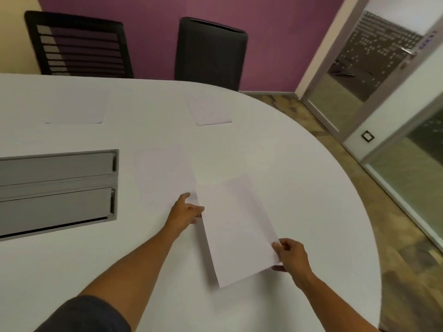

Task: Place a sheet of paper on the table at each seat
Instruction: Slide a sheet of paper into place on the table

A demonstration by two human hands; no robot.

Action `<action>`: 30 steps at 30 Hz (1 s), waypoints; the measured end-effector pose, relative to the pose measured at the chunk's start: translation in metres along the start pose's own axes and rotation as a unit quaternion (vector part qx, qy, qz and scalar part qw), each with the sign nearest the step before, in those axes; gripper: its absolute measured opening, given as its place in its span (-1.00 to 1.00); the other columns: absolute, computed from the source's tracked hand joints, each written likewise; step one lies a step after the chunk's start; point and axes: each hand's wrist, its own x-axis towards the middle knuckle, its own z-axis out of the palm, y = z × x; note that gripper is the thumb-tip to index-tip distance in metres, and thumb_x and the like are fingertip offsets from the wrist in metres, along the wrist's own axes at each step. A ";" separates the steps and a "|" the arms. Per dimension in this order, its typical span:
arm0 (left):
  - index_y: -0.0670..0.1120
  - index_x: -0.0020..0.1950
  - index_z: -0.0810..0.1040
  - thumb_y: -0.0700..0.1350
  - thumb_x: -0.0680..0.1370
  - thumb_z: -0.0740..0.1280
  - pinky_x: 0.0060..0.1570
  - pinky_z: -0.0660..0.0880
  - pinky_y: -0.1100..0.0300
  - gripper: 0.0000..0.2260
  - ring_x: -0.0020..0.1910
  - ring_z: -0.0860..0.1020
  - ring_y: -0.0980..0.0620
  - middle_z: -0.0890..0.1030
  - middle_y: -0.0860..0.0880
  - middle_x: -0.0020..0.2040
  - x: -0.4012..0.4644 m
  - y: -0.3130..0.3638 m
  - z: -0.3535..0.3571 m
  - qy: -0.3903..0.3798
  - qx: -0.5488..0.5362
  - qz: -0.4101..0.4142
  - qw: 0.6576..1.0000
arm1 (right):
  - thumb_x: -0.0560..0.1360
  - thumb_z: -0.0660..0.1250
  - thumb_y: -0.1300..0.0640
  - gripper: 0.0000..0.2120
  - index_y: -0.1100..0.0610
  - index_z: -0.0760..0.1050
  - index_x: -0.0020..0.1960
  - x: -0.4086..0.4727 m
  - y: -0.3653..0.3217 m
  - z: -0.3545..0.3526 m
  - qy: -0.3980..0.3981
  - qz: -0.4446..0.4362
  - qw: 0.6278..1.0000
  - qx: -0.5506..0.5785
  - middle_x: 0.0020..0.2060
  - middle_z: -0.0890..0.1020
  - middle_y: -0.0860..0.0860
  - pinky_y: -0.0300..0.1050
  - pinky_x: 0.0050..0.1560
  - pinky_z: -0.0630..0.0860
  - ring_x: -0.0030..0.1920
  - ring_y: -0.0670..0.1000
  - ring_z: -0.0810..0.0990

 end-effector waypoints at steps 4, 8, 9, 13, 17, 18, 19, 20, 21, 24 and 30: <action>-0.18 0.41 0.32 -0.35 0.48 0.45 -0.16 0.58 0.11 -0.45 -0.11 0.61 -0.16 0.60 -0.28 0.00 -0.019 -0.014 0.053 -0.039 0.034 0.004 0.999 | 0.53 0.41 0.15 -0.89 0.18 0.62 -0.14 -0.014 0.037 -0.045 0.022 0.039 0.999 -0.017 -0.20 0.63 0.12 0.05 -0.33 0.68 -0.18 0.09 0.61; -0.19 0.31 0.37 -0.37 0.46 0.46 -0.17 0.60 0.10 -0.52 -0.25 0.59 -0.10 0.57 -0.20 -0.10 -0.034 -0.045 0.100 -0.025 0.092 -0.006 0.995 | 0.53 0.40 0.15 -0.91 0.16 0.62 -0.09 -0.018 0.070 -0.075 0.044 0.048 0.997 -0.051 -0.11 0.64 0.10 -0.06 -0.35 0.65 -0.11 0.08 0.62; -0.19 0.29 0.38 -0.36 0.45 0.46 -0.15 0.59 0.08 -0.53 -0.25 0.60 -0.11 0.59 -0.20 -0.10 -0.037 -0.054 0.109 -0.017 0.105 -0.011 0.994 | 0.52 0.39 0.17 -0.94 0.15 0.62 -0.07 -0.019 0.079 -0.081 0.050 0.051 0.996 -0.061 -0.11 0.65 0.09 -0.05 -0.33 0.66 -0.10 0.08 0.62; -0.18 0.23 0.42 -0.31 0.43 0.48 -0.01 0.58 0.03 -0.57 -0.11 0.65 -0.17 0.66 -0.25 -0.06 -0.042 -0.086 0.128 0.015 0.168 -0.016 0.985 | 0.48 0.37 0.19 -0.91 0.12 0.62 -0.04 -0.021 0.105 -0.089 0.062 0.044 0.990 -0.115 -0.15 0.66 0.05 0.06 -0.17 0.68 -0.15 0.10 0.65; -0.15 0.18 0.43 -0.25 0.42 0.49 0.02 0.56 0.03 -0.60 -0.06 0.67 -0.17 0.69 -0.18 -0.12 -0.046 -0.101 0.128 0.044 0.218 -0.008 0.975 | 0.44 0.36 0.12 -0.90 0.05 0.60 -0.06 -0.020 0.115 -0.081 0.060 0.051 0.977 -0.197 -0.14 0.65 0.00 -0.01 -0.07 0.61 -0.13 0.06 0.63; -0.14 0.17 0.43 -0.22 0.42 0.50 0.02 0.55 0.02 -0.61 -0.04 0.67 -0.18 0.69 -0.18 -0.09 -0.047 -0.101 0.127 0.050 0.227 -0.006 0.973 | 0.44 0.35 0.10 -0.87 0.04 0.60 -0.02 -0.021 0.118 -0.078 0.056 0.059 0.974 -0.210 -0.10 0.66 0.00 -0.03 -0.07 0.61 -0.12 0.05 0.63; -0.15 0.19 0.42 -0.18 0.43 0.51 0.03 0.53 0.02 -0.59 -0.01 0.65 -0.19 0.68 -0.20 -0.03 -0.047 -0.100 0.126 0.056 0.242 -0.002 0.969 | 0.45 0.36 0.09 -0.83 0.03 0.59 0.03 -0.022 0.120 -0.076 0.051 0.067 0.971 -0.224 -0.05 0.66 0.00 -0.04 -0.05 0.60 -0.07 0.05 0.62; -0.16 0.22 0.41 -0.12 0.44 0.52 0.05 0.50 0.01 -0.55 0.05 0.63 -0.22 0.65 -0.22 0.05 -0.047 -0.098 0.125 0.061 0.262 0.003 0.963 | 0.46 0.36 0.08 -0.77 0.01 0.57 0.12 -0.022 0.121 -0.074 0.049 0.075 0.967 -0.238 0.03 0.65 -0.01 -0.06 -0.01 0.58 -0.01 0.06 0.62; -0.17 0.28 0.39 -0.03 0.45 0.53 0.08 0.48 0.00 -0.48 0.12 0.59 -0.25 0.62 -0.24 0.14 -0.046 -0.096 0.124 0.065 0.283 0.007 0.957 | 0.47 0.36 0.06 -0.68 0.01 0.53 0.22 -0.023 0.121 -0.073 0.050 0.079 0.964 -0.250 0.11 0.62 0.00 -0.06 0.05 0.55 0.08 0.08 0.60; -0.19 0.48 0.24 0.17 0.45 0.48 0.22 0.44 -0.09 -0.23 0.30 0.48 -0.28 0.48 -0.25 0.34 -0.047 -0.087 0.115 0.060 0.336 0.034 0.940 | 0.51 0.35 0.02 -0.47 0.02 0.32 0.44 -0.024 0.117 -0.071 0.060 0.074 0.957 -0.273 0.28 0.51 0.06 0.01 0.13 0.47 0.25 0.14 0.53; 0.01 0.63 -0.06 0.34 0.48 0.31 0.47 0.19 -0.07 -0.11 0.57 0.09 -0.18 -0.01 -0.11 0.63 -0.044 -0.078 0.077 -0.052 0.619 0.174 0.764 | 0.56 0.33 -0.06 -0.34 0.04 0.13 0.55 -0.021 0.083 -0.058 0.065 0.002 0.949 -0.308 0.39 0.39 0.10 0.10 0.26 0.47 0.36 0.16 0.46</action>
